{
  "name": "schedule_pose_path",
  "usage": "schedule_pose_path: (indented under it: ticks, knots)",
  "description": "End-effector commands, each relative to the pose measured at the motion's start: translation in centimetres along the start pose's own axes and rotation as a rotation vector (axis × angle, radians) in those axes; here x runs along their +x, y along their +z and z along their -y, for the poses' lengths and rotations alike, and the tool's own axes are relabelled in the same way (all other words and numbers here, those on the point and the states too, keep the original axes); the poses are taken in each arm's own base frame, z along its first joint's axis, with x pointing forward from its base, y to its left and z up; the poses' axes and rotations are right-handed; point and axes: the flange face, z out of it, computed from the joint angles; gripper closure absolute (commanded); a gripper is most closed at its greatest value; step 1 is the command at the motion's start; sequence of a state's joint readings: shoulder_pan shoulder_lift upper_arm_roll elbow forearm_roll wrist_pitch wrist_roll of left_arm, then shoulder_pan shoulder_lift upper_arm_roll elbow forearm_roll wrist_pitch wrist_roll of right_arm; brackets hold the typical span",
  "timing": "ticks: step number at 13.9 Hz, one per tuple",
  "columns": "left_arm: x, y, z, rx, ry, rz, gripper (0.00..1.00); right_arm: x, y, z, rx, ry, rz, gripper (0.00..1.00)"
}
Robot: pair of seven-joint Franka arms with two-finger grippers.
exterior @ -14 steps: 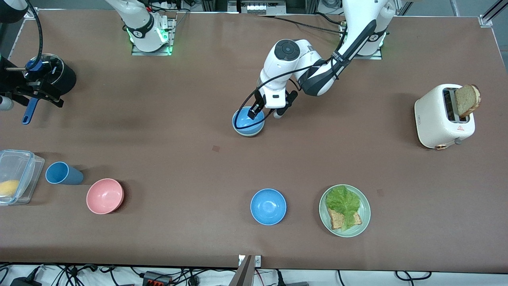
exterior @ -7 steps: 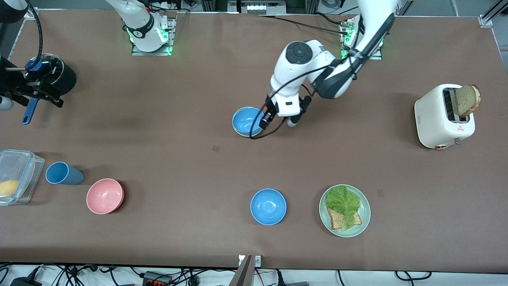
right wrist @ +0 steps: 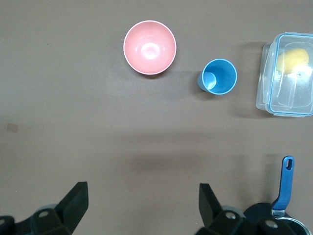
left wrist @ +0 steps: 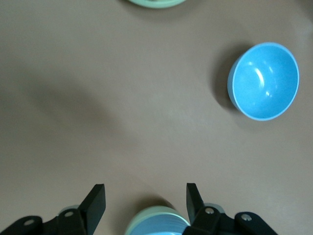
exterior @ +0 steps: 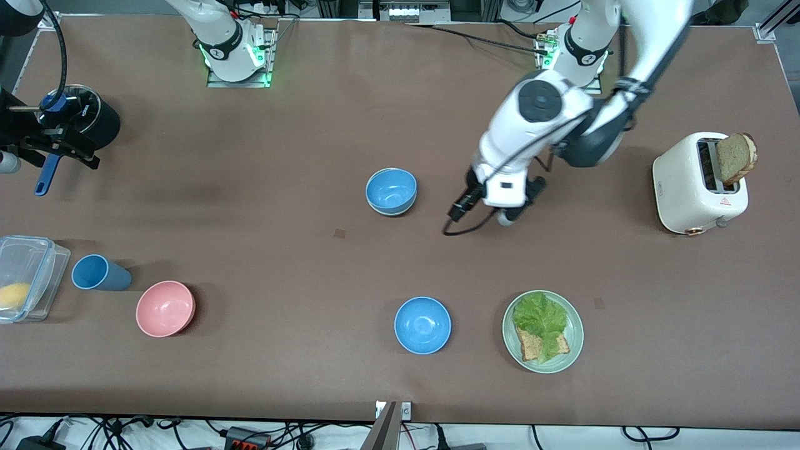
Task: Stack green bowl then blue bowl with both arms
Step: 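Open the left gripper and lift it away from the stacked bowls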
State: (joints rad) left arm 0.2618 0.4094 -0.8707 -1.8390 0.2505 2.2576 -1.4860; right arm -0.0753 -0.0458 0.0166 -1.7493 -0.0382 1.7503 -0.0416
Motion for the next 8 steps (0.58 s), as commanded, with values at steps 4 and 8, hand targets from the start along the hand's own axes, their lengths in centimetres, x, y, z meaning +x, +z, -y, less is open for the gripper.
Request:
schedule_pose_path:
  ticks: [4, 8]
  knots:
    - [5.8, -5.0, 0.7, 0.039, 0.195, 0.065, 0.25, 0.1, -0.5, 0.0, 0.004, -0.008, -0.007, 0.00]
    - [12.3, -9.0, 4.9, 0.042, 0.388, 0.111, 0.25, 0.1, -0.6, 0.0, 0.004, -0.010, -0.007, 0.00]
